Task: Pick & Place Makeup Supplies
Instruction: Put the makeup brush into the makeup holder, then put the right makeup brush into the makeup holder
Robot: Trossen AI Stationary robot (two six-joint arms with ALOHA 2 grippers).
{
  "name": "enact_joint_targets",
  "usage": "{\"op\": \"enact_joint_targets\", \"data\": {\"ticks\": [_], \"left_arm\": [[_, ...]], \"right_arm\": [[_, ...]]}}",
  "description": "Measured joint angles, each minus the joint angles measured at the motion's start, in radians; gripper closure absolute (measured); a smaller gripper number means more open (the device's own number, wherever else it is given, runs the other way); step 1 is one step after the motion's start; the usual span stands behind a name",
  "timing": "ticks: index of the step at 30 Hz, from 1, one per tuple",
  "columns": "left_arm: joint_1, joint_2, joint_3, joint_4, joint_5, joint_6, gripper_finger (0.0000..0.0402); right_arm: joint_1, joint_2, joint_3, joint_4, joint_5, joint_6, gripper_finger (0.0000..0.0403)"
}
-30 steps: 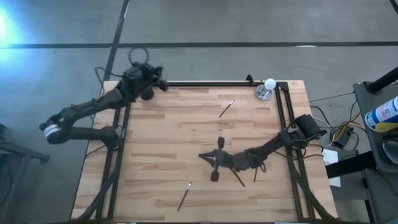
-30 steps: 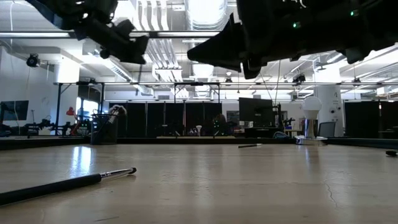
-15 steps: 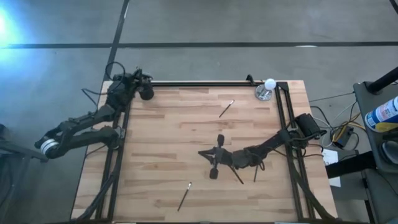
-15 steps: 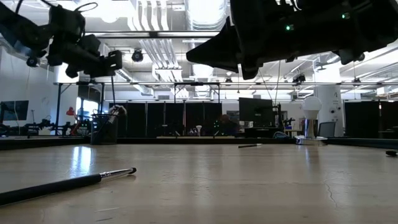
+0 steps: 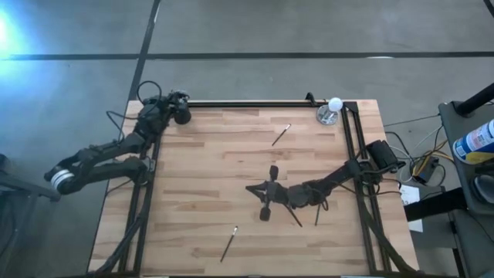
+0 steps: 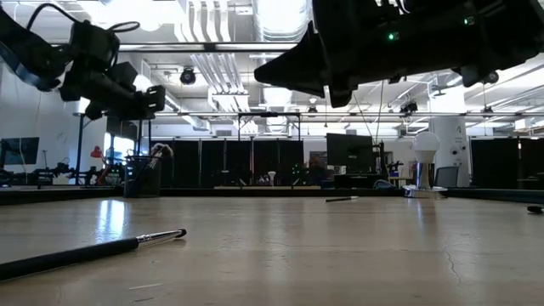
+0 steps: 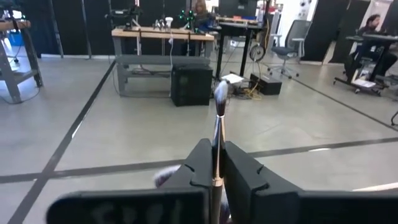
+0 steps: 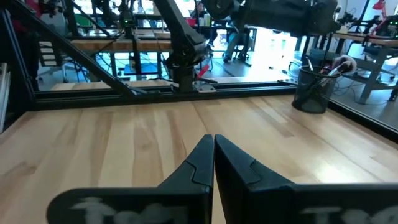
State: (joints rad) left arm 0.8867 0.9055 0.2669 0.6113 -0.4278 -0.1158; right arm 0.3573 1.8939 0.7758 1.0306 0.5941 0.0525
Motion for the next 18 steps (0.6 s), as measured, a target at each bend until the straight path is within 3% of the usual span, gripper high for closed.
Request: {"op": "enact_joint_targets", "data": {"ticks": [8,15,18], "left_arm": [[0.0,0.015,-0.012,-0.011,0.0,-0.048,0.0322],[-0.005,-0.013,-0.009,-0.026,0.004,-0.043,0.0311],[-0.026,-0.055,-0.009,-0.063,0.074,-0.049,0.0311]], "right_arm": [[0.001,0.0,0.0,-0.001,0.0,0.002,0.0394],[0.016,0.0,0.0,-0.009,0.0,0.026,0.0394],[0.023,0.0,0.0,-0.01,0.001,0.026,0.0394]]}}
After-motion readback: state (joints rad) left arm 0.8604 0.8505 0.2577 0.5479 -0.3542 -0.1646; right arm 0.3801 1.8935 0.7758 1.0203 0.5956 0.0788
